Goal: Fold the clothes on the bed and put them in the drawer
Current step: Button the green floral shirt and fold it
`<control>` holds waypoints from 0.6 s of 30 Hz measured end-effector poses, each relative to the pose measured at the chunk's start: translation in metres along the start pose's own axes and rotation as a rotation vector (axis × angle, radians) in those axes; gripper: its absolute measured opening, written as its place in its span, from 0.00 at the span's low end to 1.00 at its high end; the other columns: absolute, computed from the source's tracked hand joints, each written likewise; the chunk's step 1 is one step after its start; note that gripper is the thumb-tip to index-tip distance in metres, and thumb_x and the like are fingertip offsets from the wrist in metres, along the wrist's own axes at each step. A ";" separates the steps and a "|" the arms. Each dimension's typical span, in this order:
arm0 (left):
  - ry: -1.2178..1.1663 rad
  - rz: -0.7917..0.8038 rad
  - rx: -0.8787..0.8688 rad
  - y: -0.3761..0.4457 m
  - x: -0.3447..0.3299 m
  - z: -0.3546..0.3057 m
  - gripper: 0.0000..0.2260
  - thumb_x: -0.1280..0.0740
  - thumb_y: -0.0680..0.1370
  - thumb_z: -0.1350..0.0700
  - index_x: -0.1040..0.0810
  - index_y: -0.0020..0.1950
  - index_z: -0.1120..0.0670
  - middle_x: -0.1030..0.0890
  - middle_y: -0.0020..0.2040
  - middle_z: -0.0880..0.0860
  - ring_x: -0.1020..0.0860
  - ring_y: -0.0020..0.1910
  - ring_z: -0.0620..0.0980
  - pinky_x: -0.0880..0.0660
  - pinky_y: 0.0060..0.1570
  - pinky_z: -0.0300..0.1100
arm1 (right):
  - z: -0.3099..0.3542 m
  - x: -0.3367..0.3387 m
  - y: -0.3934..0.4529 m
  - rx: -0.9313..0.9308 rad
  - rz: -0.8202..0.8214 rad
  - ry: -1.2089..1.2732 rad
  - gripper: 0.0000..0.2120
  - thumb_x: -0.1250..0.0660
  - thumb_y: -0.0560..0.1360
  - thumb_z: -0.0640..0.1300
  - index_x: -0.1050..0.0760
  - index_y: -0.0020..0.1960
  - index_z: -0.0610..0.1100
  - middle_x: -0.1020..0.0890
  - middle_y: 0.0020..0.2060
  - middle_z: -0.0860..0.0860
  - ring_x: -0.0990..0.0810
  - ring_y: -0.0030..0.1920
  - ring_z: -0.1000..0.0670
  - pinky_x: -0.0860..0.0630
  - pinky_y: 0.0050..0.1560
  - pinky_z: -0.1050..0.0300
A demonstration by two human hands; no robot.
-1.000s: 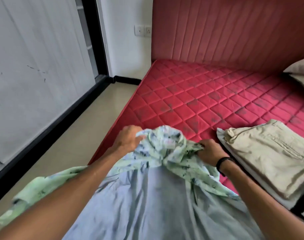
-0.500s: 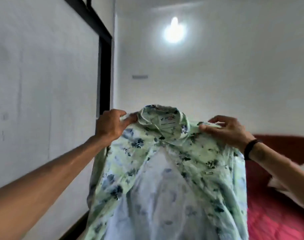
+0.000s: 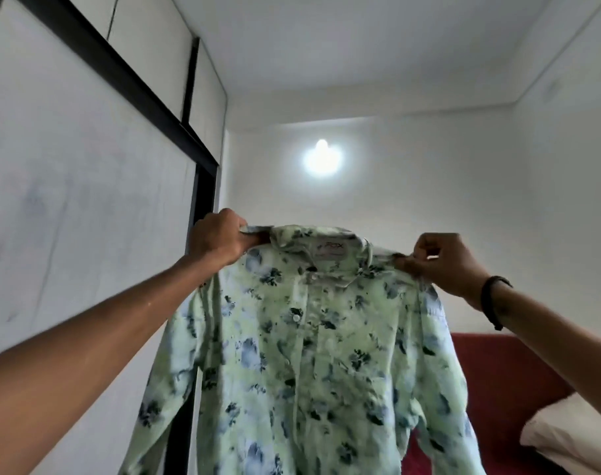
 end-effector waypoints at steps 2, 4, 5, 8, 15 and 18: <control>-0.006 0.125 -0.075 0.003 0.002 -0.015 0.31 0.30 0.65 0.24 0.27 0.28 0.53 0.29 0.23 0.48 0.30 0.23 0.49 0.38 0.28 0.38 | 0.004 0.017 0.000 0.023 -0.078 -0.191 0.14 0.20 0.70 0.45 0.25 0.37 0.48 0.18 0.34 0.53 0.20 0.37 0.48 0.24 0.42 0.52; -0.045 0.287 -0.156 0.001 -0.003 -0.030 0.28 0.28 0.67 0.27 0.26 0.28 0.52 0.29 0.23 0.47 0.30 0.24 0.49 0.38 0.29 0.38 | 0.010 0.014 -0.004 0.016 -0.010 -0.446 0.09 0.25 0.73 0.48 0.25 0.41 0.56 0.16 0.38 0.54 0.16 0.42 0.45 0.21 0.47 0.51; -0.084 0.360 -0.178 -0.003 -0.004 -0.037 0.27 0.27 0.69 0.30 0.28 0.28 0.52 0.31 0.22 0.45 0.32 0.23 0.48 0.39 0.28 0.39 | 0.012 0.016 -0.009 -0.016 0.010 -0.597 0.06 0.29 0.73 0.49 0.25 0.42 0.58 0.15 0.40 0.53 0.16 0.45 0.42 0.21 0.47 0.50; -0.245 0.468 -0.177 -0.011 -0.005 -0.045 0.27 0.30 0.75 0.34 0.34 0.27 0.51 0.38 0.20 0.43 0.41 0.22 0.46 0.44 0.27 0.41 | 0.019 0.029 -0.023 -0.131 -0.106 -0.567 0.06 0.33 0.73 0.38 0.18 0.45 0.47 0.15 0.41 0.42 0.15 0.44 0.37 0.22 0.39 0.52; -0.399 0.276 -0.327 -0.024 0.051 -0.056 0.19 0.31 0.80 0.41 0.22 0.32 0.47 0.27 0.26 0.41 0.30 0.27 0.38 0.35 0.32 0.37 | 0.045 0.037 -0.072 -0.023 -0.405 0.164 0.07 0.37 0.82 0.38 0.29 0.53 0.50 0.15 0.39 0.47 0.14 0.36 0.46 0.16 0.39 0.42; -0.622 0.287 -0.262 -0.017 0.093 -0.063 0.17 0.31 0.80 0.44 0.13 0.49 0.57 0.13 0.45 0.50 0.15 0.45 0.48 0.23 0.50 0.40 | 0.117 0.063 -0.085 0.422 -0.470 -0.359 0.16 0.32 0.79 0.42 0.27 0.65 0.51 0.20 0.56 0.50 0.19 0.48 0.45 0.19 0.46 0.48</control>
Point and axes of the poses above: each hand's wrist, its own y-axis towards the middle knuckle, its own x-axis out of the back of the hand, z = x × y, the point moved 10 cm from there along y, towards the middle knuckle
